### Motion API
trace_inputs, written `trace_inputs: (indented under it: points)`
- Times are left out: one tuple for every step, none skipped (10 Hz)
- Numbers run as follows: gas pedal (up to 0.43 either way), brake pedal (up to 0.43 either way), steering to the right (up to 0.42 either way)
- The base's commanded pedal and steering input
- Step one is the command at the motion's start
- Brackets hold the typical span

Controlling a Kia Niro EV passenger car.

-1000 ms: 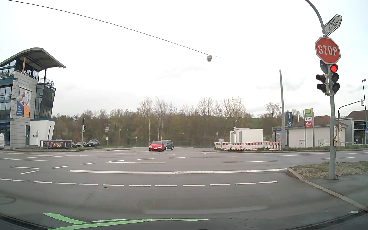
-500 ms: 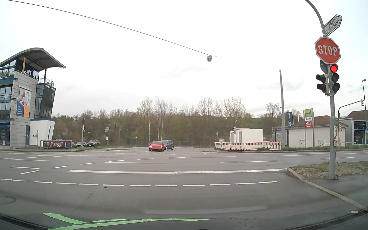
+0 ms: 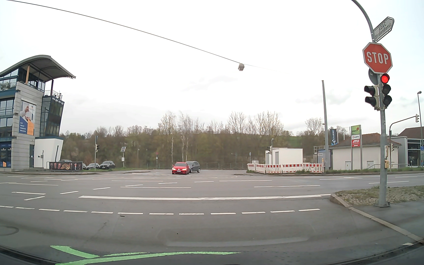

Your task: Follow the waypoints while adhering to traffic rules and regulations

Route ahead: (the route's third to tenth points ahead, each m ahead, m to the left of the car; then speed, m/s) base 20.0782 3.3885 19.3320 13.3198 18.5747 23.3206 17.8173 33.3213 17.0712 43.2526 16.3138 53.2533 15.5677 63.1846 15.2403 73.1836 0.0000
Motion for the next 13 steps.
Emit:
trace_inputs:
  points:
    - [0.0, 0.409, -0.073]
    - [0.0, 0.409, -0.073]
    - [0.0, 0.409, -0.073]
    - [0.0, 0.409, -0.073]
    - [0.0, 0.409, -0.073]
    - [0.0, 0.409, -0.073]
    - [0.0, 0.409, -0.073]
    - [0.0, 0.409, -0.073]
    - [0.0, 0.409, -0.073]
    - [0.0, 0.402, -0.073]
    - [0.0, 0.409, -0.073]
    - [0.0, 0.409, -0.073]
    - [0.0, 0.409, -0.073]
